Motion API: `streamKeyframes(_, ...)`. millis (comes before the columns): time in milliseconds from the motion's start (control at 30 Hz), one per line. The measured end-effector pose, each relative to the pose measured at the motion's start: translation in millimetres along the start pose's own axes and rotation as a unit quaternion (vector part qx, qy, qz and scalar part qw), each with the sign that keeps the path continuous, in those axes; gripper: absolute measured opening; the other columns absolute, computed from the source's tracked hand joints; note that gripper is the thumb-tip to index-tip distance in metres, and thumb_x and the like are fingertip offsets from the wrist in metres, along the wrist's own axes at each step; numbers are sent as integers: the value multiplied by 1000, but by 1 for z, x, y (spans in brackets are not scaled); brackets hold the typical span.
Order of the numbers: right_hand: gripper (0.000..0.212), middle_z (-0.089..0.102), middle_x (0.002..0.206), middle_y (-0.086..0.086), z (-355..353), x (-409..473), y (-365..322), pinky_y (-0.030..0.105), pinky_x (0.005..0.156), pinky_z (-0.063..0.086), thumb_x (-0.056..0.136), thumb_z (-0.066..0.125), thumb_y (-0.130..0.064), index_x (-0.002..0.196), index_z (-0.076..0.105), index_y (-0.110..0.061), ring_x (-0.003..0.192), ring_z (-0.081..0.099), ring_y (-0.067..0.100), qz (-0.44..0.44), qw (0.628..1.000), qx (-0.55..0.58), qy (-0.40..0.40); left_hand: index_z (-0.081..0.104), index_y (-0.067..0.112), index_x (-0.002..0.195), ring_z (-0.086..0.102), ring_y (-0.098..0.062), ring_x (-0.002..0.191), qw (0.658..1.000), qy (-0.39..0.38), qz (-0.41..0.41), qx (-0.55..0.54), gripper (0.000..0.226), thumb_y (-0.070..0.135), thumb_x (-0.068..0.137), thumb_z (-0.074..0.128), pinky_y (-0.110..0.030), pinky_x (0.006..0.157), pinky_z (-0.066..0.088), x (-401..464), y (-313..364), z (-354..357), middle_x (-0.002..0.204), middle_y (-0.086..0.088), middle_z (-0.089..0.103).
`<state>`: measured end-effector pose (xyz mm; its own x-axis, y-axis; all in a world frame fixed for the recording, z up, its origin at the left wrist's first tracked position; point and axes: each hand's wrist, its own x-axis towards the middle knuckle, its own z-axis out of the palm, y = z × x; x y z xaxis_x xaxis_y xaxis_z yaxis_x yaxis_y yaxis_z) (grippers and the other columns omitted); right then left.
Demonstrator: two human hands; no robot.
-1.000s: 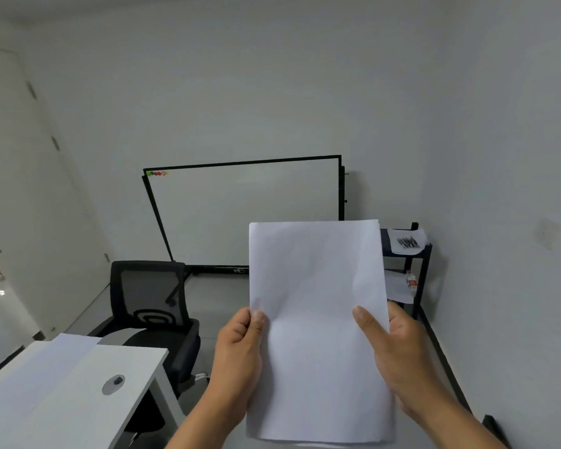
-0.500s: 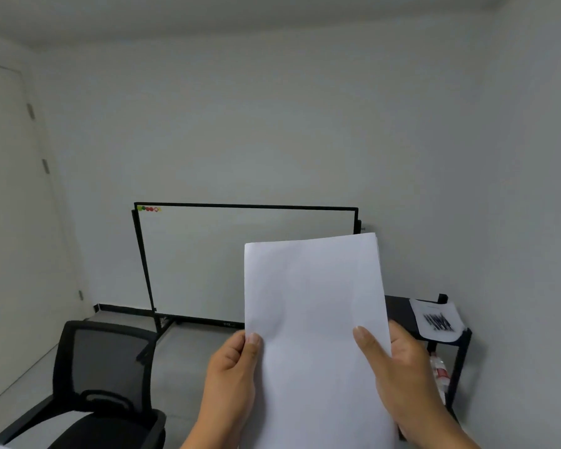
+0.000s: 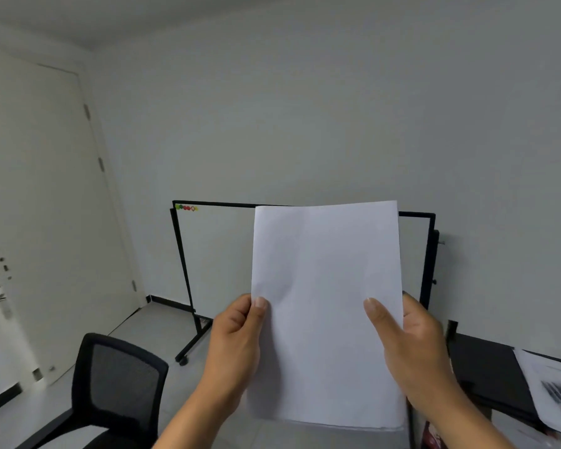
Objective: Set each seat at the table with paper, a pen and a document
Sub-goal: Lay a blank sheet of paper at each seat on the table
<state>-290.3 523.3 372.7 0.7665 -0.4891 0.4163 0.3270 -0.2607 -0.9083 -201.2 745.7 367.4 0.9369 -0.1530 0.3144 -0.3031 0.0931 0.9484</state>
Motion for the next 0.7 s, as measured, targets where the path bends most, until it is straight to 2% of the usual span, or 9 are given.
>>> streamKeyframes(133,17,81,109,-15,4,75,35,43,95,61,100,68,-36,113,76,-30,102,76,8,-9,1000,18,-24,51,-7,94,40,-23,76,999,26,22,39,60,51,107,59,-41,68,33,51,-13,21,83,-5,51)
streamKeyframes(233,14,81,108,-13,11,140,56,47,95,61,101,68,-33,112,77,-29,103,77,11,-4,998,30,-63,46,-6,86,32,-22,70,995,76,29,59,51,36,113,56,-33,60,30,92,-20,41,76,-5,41)
streamKeyframes(367,10,81,103,-15,38,204,73,39,87,62,102,68,-29,108,76,-29,95,77,6,-3,994,42,-101,51,-9,91,38,-22,72,991,120,29,58,48,32,113,55,-37,64,32,140,-30,45,79,-7,47)
streamKeyframes(433,10,81,102,-16,58,230,85,37,85,60,102,68,-29,108,76,-29,94,77,6,-4,992,47,-117,51,-9,90,37,-20,70,987,144,35,61,48,33,113,56,-35,62,31,168,-39,41,78,-7,46)
streamKeyframes(533,9,81,97,-14,93,268,104,40,83,61,102,68,-32,104,76,-29,89,77,10,-6,991,35,-131,56,-9,93,40,-20,68,984,158,47,73,55,43,111,58,-36,61,32,208,-56,32,75,-7,48)
streamKeyframes(600,10,81,93,-12,124,297,118,44,83,63,101,69,-34,101,76,-28,85,76,12,-7,991,26,-134,57,-6,90,40,-18,66,980,174,55,74,51,41,112,58,-34,60,32,240,-72,19,72,-4,48)
streamKeyframes(700,11,81,90,-10,171,336,136,48,83,63,101,69,-35,99,76,-28,83,76,14,-1,990,15,-139,47,1,79,32,-19,66,978,193,58,57,47,34,111,58,-32,57,27,286,-95,-6,71,-3,39)
